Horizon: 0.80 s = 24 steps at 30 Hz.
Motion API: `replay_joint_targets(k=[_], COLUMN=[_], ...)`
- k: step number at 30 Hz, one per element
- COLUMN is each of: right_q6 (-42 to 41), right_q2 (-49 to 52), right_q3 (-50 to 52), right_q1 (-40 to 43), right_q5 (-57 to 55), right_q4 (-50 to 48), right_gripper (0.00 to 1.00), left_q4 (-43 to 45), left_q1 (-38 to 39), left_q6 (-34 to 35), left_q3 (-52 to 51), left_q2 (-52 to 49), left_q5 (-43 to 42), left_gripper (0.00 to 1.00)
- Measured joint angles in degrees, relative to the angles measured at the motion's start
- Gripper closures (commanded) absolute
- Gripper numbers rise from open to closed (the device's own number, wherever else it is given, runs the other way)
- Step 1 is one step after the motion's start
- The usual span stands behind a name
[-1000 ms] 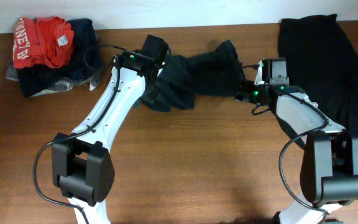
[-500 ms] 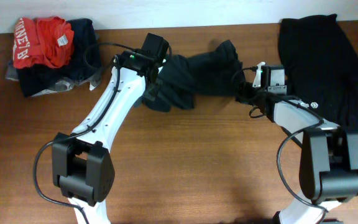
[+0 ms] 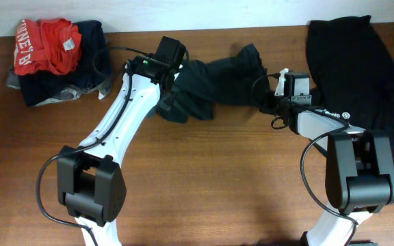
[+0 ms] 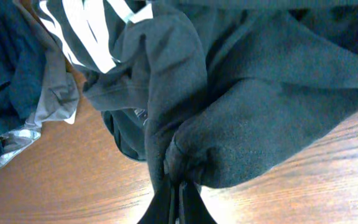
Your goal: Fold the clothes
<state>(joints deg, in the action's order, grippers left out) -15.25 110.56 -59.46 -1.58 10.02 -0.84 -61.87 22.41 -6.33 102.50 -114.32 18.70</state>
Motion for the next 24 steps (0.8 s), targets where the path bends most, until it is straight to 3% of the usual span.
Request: replay_joint_targets(k=[6, 12, 16, 24], right_q6=[0.0, 0.02, 0.02, 0.04], right_q2=[-7.04, -22.62, -30.62, -37.09], right_q3=[-3.39, -13.44, -19.52, -24.33], right_q1=[0.2, 3.28, 9.01, 15.1], right_q5=[0.07, 0.48, 0.44, 0.61], right_q4=[14.6, 31.58, 42.4, 54.47], right_gripper=[0.96, 0.96, 0.96, 0.96], left_q4=[0.11, -0.72, -0.9, -0.9], left_q1=[-2.47, -6.78, -8.96, -9.86], left_q6=[-0.02, 0.17, 0.17, 0.2], left_q3=[0.76, 4.5, 7.06, 8.85], left_q2=[0.0, 1.14, 5.6, 18.75], left_q5=[0.46, 0.87, 0.92, 0.9], left_gripper=[0.99, 0.99, 0.99, 0.99])
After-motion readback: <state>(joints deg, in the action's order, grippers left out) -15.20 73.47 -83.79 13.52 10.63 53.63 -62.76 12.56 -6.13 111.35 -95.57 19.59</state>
